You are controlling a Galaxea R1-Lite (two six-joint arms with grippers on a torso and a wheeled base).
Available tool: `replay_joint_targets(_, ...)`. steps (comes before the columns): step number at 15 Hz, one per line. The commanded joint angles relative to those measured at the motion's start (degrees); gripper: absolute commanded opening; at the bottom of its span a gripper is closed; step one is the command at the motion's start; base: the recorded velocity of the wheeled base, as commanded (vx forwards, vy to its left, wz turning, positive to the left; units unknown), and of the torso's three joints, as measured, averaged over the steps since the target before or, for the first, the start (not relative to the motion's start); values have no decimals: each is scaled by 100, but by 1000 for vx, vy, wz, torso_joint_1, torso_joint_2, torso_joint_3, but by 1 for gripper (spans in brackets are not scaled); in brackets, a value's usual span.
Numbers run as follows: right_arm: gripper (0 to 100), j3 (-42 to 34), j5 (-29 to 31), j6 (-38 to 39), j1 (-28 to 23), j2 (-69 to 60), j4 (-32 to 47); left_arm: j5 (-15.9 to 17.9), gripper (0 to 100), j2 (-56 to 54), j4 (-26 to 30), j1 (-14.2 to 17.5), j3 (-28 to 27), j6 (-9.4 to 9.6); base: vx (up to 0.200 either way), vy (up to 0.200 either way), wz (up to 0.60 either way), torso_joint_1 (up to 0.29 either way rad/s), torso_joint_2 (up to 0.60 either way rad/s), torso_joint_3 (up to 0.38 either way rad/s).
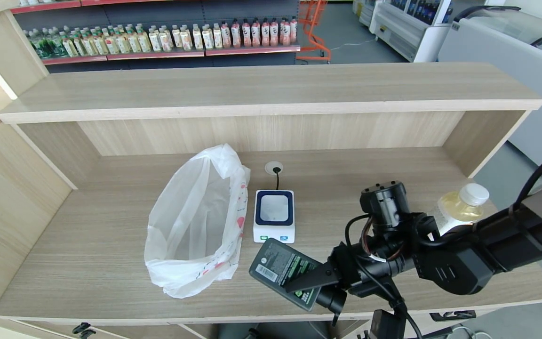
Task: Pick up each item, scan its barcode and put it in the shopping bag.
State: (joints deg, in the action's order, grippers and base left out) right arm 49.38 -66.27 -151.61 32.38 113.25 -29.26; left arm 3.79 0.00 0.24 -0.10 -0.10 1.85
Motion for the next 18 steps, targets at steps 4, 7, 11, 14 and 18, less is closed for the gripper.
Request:
replay_joint_targets(4,0,-570,-27,1837,-601,-1358,17,-1,100,9,2,1,1,-1,0,0,0,0,0,0)
replay_joint_targets(7,0,-728,641,5889,-1445,-3731,17,-1,100,9,2,1,1,-1,0,0,0,0,0,0)
replay_joint_targets(11,0,-975,2470,11250,-1884,-4329,-124,-1,100,9,2,1,1,-1,0,0,0,0,0,0)
replay_joint_targets(14,0,-992,3999,14766,-1902,-3890,-89,8,100,9,2,1,1,-1,0,0,0,0,0,0)
replay_joint_targets(18,0,-755,4438,16550,-1717,-2852,-80,-1,100,9,2,1,1,-1,0,0,0,0,0,0)
